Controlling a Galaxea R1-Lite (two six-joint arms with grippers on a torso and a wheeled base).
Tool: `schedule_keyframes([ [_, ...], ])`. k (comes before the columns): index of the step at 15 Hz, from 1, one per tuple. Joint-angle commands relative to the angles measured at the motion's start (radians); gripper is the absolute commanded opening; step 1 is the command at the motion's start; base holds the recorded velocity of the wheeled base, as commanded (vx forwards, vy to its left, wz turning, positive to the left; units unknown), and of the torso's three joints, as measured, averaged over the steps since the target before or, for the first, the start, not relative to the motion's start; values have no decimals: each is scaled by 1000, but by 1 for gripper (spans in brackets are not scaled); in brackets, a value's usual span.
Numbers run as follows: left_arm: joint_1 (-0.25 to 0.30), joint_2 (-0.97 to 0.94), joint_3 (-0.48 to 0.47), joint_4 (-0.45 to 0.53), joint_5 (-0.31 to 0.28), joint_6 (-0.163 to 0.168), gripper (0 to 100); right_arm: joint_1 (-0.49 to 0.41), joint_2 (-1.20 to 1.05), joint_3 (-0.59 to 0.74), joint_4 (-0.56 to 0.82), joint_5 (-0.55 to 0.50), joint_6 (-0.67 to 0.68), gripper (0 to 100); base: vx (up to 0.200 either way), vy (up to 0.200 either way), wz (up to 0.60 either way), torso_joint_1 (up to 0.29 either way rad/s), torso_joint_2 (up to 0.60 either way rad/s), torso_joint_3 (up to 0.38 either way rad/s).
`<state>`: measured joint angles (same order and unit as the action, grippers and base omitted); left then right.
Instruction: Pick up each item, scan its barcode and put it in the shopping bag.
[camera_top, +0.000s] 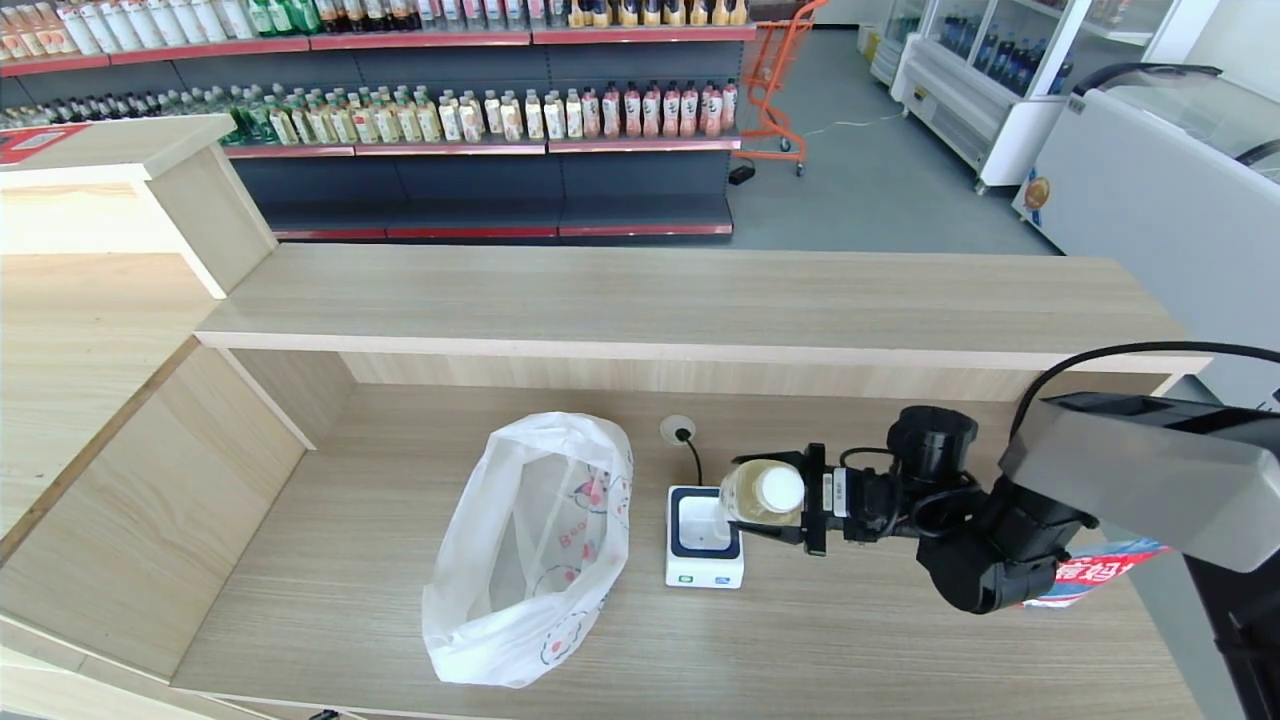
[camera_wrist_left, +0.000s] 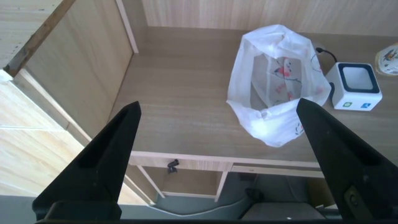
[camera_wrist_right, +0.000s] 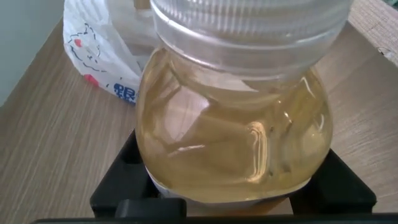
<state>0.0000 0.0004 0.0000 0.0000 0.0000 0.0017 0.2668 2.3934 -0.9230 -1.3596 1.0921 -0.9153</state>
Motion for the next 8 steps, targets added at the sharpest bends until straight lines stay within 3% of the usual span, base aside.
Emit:
schedule_keyframes([
  [1, 0, 0, 0, 0, 0, 0, 100, 25, 55, -37, -24, -5, 1, 0, 0, 0, 0, 0, 0, 0],
  [8, 0, 0, 0, 0, 0, 0, 100, 38, 179, -148, -128, 41, 0, 0, 0, 0, 0, 0, 0, 0],
])
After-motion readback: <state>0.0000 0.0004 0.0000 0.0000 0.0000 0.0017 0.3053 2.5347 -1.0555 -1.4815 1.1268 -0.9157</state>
